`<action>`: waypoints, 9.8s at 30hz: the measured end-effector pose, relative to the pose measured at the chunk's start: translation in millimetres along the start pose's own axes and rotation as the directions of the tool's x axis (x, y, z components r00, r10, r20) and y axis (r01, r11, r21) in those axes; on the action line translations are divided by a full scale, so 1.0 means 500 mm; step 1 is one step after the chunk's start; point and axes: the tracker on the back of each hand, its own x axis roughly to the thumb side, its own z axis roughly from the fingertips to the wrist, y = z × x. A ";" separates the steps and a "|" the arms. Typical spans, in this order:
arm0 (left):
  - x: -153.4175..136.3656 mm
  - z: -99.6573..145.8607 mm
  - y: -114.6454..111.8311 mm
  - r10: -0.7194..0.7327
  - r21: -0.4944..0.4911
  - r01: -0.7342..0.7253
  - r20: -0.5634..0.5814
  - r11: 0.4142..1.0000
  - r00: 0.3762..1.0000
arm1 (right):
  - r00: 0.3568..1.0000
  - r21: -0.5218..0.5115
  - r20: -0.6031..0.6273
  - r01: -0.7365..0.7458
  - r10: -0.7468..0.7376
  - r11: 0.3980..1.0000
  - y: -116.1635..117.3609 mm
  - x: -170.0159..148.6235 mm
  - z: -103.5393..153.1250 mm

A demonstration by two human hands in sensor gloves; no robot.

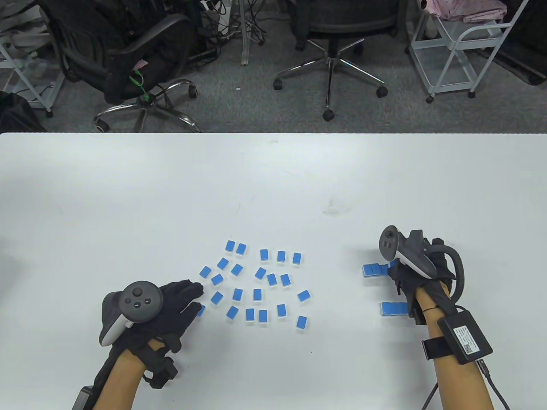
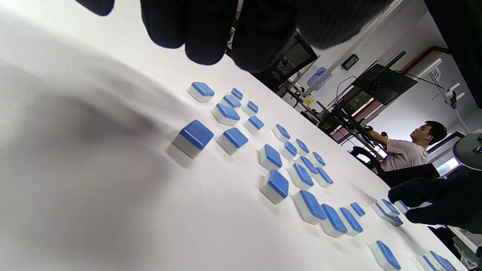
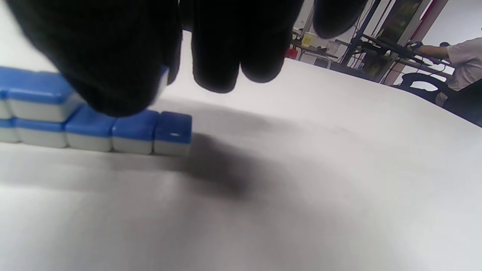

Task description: Build mahjong tile wall

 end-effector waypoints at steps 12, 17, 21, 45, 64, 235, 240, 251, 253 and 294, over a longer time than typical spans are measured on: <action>0.000 0.000 0.002 -0.002 -0.002 0.002 0.003 1.000 1.000 | 0.999 0.010 0.039 -0.031 0.030 0.999 0.011 0.021 0.000; 0.001 0.000 0.001 -0.003 -0.003 0.003 0.005 1.000 1.000 | 0.998 0.009 0.051 -0.021 0.021 1.000 0.014 0.023 -0.002; 0.001 0.000 0.001 -0.003 -0.002 0.003 0.005 1.000 1.000 | 0.998 0.013 0.057 -0.013 0.012 1.000 0.015 0.022 -0.002; 0.002 0.001 0.000 -0.002 -0.004 0.002 0.013 1.000 1.000 | 0.968 -0.189 0.242 0.113 -0.065 0.975 -0.063 0.101 0.069; 0.002 -0.002 0.000 0.002 -0.005 -0.002 0.019 1.000 1.000 | 0.887 -0.238 0.405 -0.131 0.221 0.962 0.020 0.366 0.167; -0.003 -0.001 0.003 -0.007 0.018 0.007 0.001 1.000 1.000 | 0.978 -0.183 0.014 0.209 -0.210 0.961 -0.035 -0.071 0.050; -0.004 0.000 0.007 -0.065 0.042 0.066 -0.021 0.997 0.998 | 0.958 -0.280 0.121 0.285 -0.261 0.917 -0.073 -0.043 0.118; 0.007 -0.007 -0.024 -0.304 0.015 0.305 -0.041 0.952 0.952 | 0.927 -0.465 0.247 0.369 -0.282 0.805 -0.059 -0.009 0.232; 0.008 -0.011 -0.035 -0.346 0.001 0.346 -0.046 0.938 0.937 | 0.935 -0.456 0.239 0.347 -0.263 0.820 -0.051 -0.012 0.233; 0.050 -0.020 -0.034 -0.530 0.133 0.522 0.036 0.843 0.847 | 0.961 -0.597 0.223 0.268 -0.164 0.756 -0.042 -0.025 0.255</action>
